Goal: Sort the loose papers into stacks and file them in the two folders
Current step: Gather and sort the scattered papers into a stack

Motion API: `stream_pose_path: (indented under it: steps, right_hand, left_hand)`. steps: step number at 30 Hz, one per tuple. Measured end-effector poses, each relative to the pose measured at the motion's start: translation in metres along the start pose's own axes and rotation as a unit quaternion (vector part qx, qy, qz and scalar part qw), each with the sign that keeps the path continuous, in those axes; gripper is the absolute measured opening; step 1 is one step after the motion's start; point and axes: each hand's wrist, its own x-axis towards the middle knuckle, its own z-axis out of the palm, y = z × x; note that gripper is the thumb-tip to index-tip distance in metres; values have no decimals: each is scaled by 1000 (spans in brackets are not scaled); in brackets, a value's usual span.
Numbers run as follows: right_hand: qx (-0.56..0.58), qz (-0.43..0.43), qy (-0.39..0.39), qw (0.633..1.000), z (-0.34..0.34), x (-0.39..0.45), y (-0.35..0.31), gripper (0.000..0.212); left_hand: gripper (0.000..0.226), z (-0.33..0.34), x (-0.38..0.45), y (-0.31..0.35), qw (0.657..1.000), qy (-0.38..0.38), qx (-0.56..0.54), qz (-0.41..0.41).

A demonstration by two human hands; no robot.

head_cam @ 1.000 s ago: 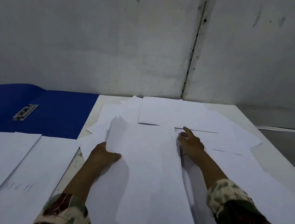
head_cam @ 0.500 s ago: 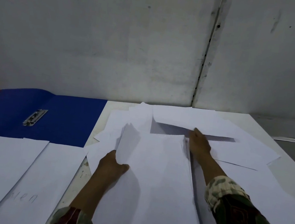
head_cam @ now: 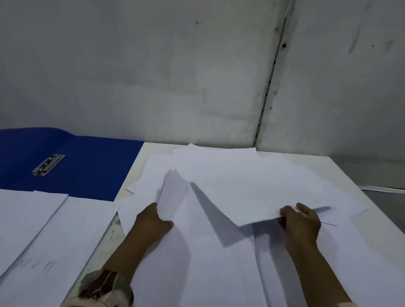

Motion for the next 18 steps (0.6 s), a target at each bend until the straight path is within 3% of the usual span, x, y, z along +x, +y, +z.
stream_pose_path:
  steps: [3, 5, 7, 10, 11, 14, 18]
  right_hand:
    - [-107, 21, -65, 992, -13, -6, 7, 68]
    - [-146, 23, -90, 985, -21, -13, 7, 70]
    - [-181, 24, -99, 978, -29, -14, 7, 59]
    - [-263, -1, -137, 955, -41, -23, 4, 15]
    - [-286, -9, -153, 946, -41, -27, 3, 10]
    - [-337, -62, -187, 921, -34, -34, 8, 18]
    - [-390, -140, -183, 891, -20, -45, 21, 41]
  left_hand:
    - [41, -2, -1, 1, 1000, -5, 5, -3]
    - [33, -4, -1, 1, 1000, -9, -7, -4]
    - [34, -7, -2, 3, 999, -11, -36, -14]
    - [51, -12, -7, 3, 997, -16, -69, -36]
    - [56, -12, -7, 2, 996, -19, -78, -39]
    - [62, -11, -9, 2, 995, -20, -94, -23]
    - [54, -8, -15, 6, 992, -10, -122, 4]
